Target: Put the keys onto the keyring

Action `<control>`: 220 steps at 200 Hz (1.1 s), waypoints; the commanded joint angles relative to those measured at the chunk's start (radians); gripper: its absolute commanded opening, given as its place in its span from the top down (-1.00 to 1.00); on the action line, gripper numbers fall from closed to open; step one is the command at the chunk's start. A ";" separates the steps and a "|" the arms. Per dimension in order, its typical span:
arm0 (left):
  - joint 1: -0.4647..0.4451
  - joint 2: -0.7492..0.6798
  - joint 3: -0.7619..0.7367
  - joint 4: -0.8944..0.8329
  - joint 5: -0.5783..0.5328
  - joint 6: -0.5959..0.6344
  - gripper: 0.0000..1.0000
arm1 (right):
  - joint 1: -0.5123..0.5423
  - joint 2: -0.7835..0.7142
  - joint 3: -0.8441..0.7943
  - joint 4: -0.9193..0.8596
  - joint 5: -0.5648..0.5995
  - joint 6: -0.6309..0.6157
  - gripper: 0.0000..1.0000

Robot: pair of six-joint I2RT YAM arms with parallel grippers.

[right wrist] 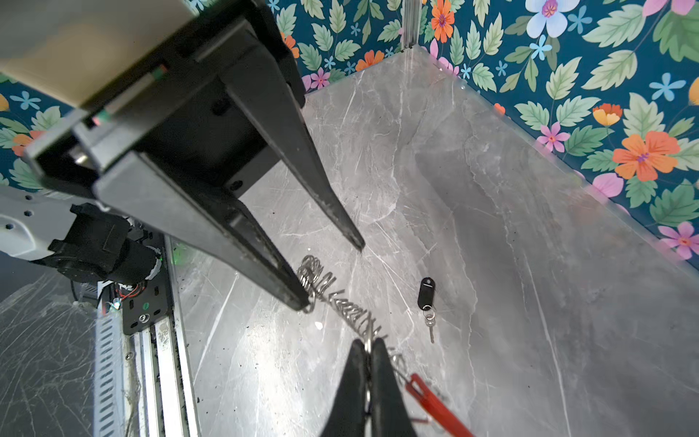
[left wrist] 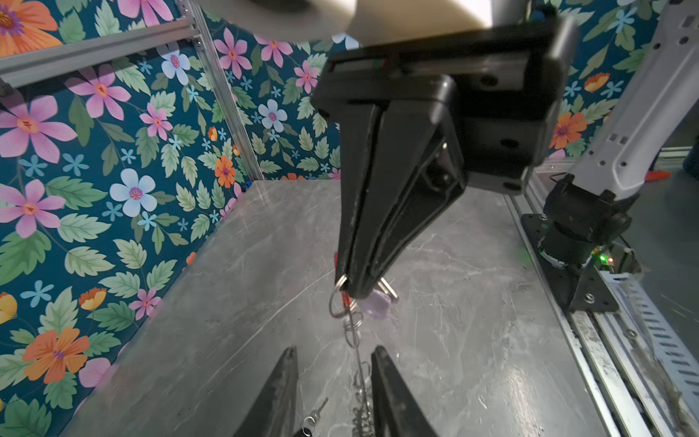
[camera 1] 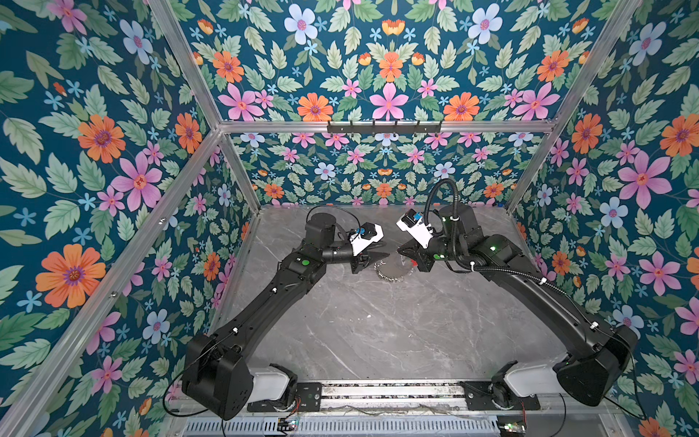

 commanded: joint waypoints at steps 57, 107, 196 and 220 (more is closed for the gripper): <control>-0.002 0.036 0.039 0.033 0.085 -0.010 0.43 | 0.019 -0.007 -0.010 0.052 -0.036 -0.018 1.00; -0.004 0.045 0.047 0.037 0.091 -0.017 0.52 | 0.022 -0.009 -0.008 0.057 -0.051 -0.015 1.00; -0.009 0.067 0.049 0.053 0.117 -0.046 0.80 | 0.030 -0.016 -0.004 0.060 -0.060 -0.011 1.00; -0.010 0.068 0.046 0.053 0.126 -0.049 0.82 | 0.032 -0.015 0.002 0.065 -0.067 -0.008 1.00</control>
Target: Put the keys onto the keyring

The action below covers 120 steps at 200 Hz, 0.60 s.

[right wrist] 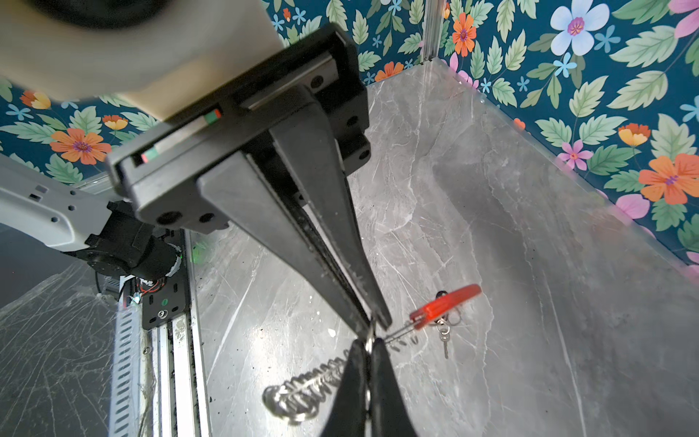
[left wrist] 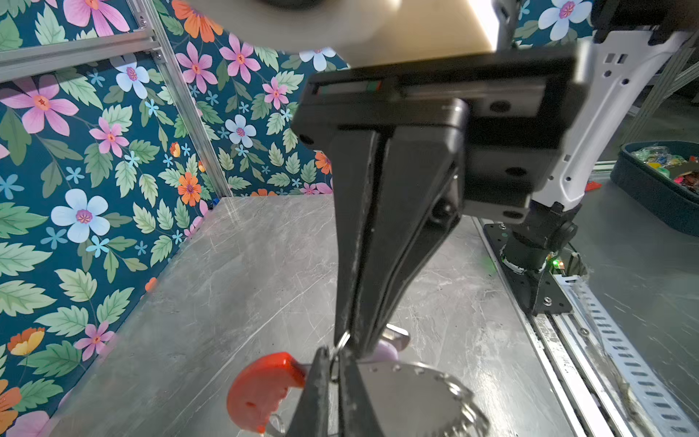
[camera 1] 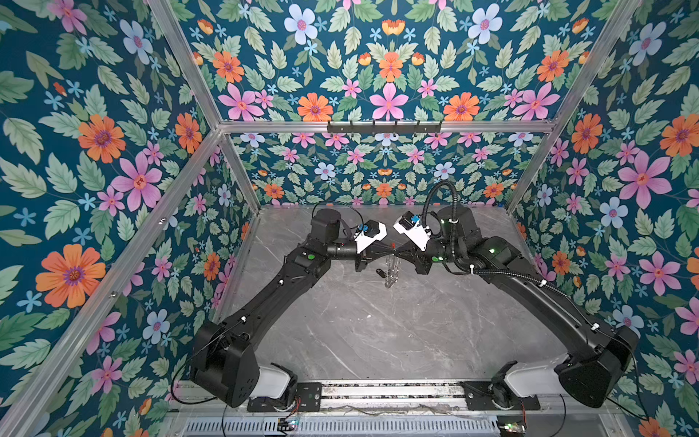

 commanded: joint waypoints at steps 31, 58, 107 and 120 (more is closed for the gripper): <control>-0.009 0.000 -0.002 0.028 0.024 -0.011 1.00 | 0.005 0.004 0.015 0.046 -0.042 -0.002 1.00; -0.010 -0.015 -0.024 0.073 0.047 -0.033 1.00 | 0.005 0.003 0.004 0.063 -0.042 0.013 1.00; -0.006 -0.070 -0.155 0.394 0.053 -0.257 1.00 | 0.003 -0.019 -0.039 0.139 -0.024 0.095 0.97; -0.004 -0.069 -0.166 0.432 0.051 -0.296 1.00 | 0.000 -0.017 -0.037 0.140 -0.041 0.122 0.91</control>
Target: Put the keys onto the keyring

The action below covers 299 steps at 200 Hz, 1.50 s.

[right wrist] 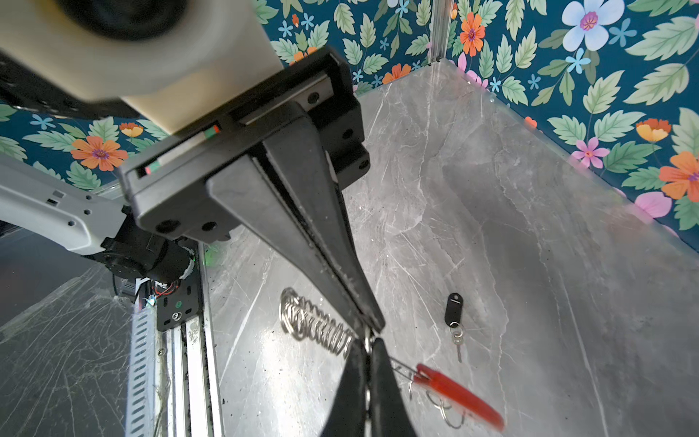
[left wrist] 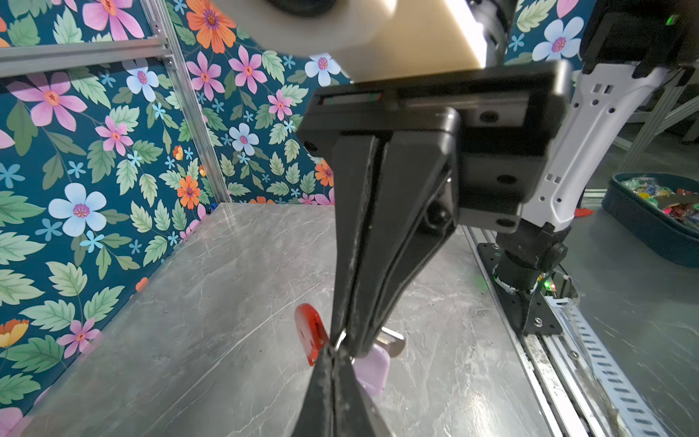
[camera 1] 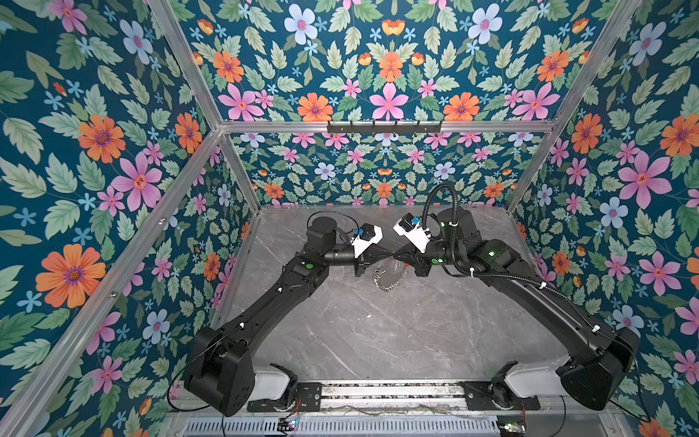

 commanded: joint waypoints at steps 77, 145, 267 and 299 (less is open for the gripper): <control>0.012 -0.005 -0.049 0.343 0.035 -0.294 1.00 | -0.099 -0.040 -0.047 0.188 -0.222 0.242 0.12; 0.015 -0.003 -0.055 0.417 0.033 -0.369 1.00 | -0.156 -0.051 -0.088 0.303 -0.375 0.354 0.25; 0.030 0.005 -0.073 0.565 0.025 -0.492 1.00 | -0.156 -0.046 -0.124 0.343 -0.385 0.384 1.00; 0.030 0.015 -0.102 0.706 0.006 -0.570 1.00 | -0.156 -0.022 -0.144 0.393 -0.421 0.432 1.00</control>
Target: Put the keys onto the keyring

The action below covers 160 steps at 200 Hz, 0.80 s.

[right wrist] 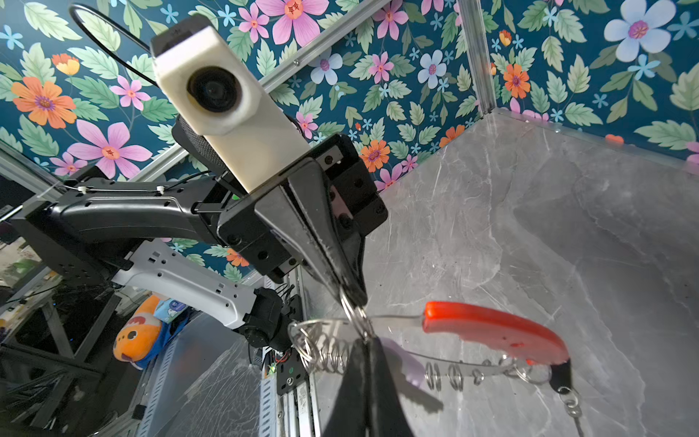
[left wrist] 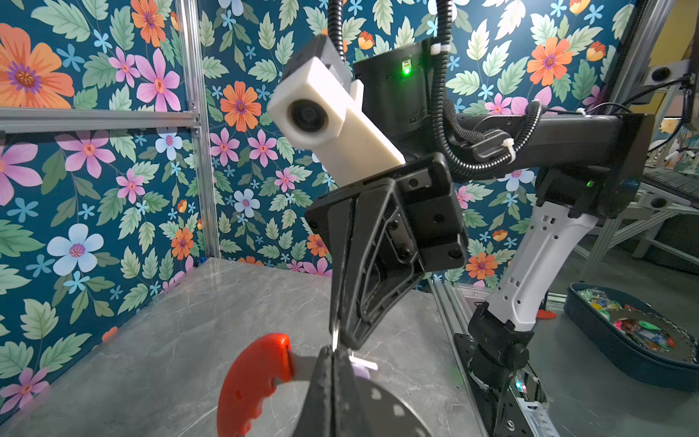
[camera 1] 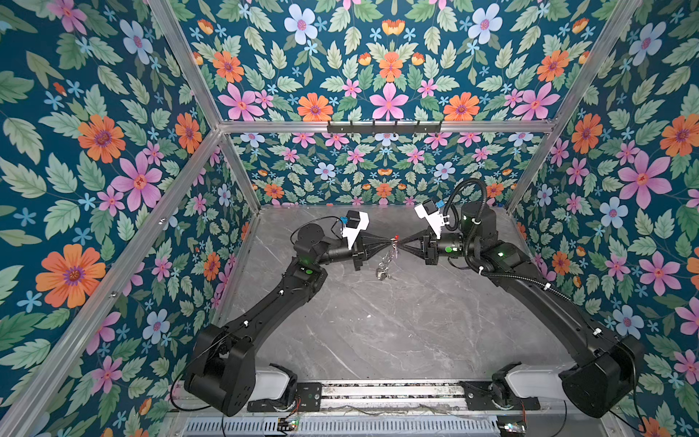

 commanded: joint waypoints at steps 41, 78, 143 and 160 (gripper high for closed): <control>-0.003 0.039 -0.051 0.381 -0.037 -0.189 1.00 | 0.003 0.035 -0.021 0.145 -0.072 0.111 1.00; -0.004 0.053 -0.087 0.464 -0.054 -0.228 1.00 | 0.001 0.020 -0.008 0.099 -0.023 0.084 0.69; -0.005 0.056 -0.094 0.477 -0.056 -0.243 1.00 | 0.001 -0.051 0.025 -0.021 0.118 -0.034 0.24; -0.005 0.058 -0.092 0.492 -0.054 -0.256 1.00 | 0.002 -0.030 0.045 -0.011 0.080 -0.030 0.27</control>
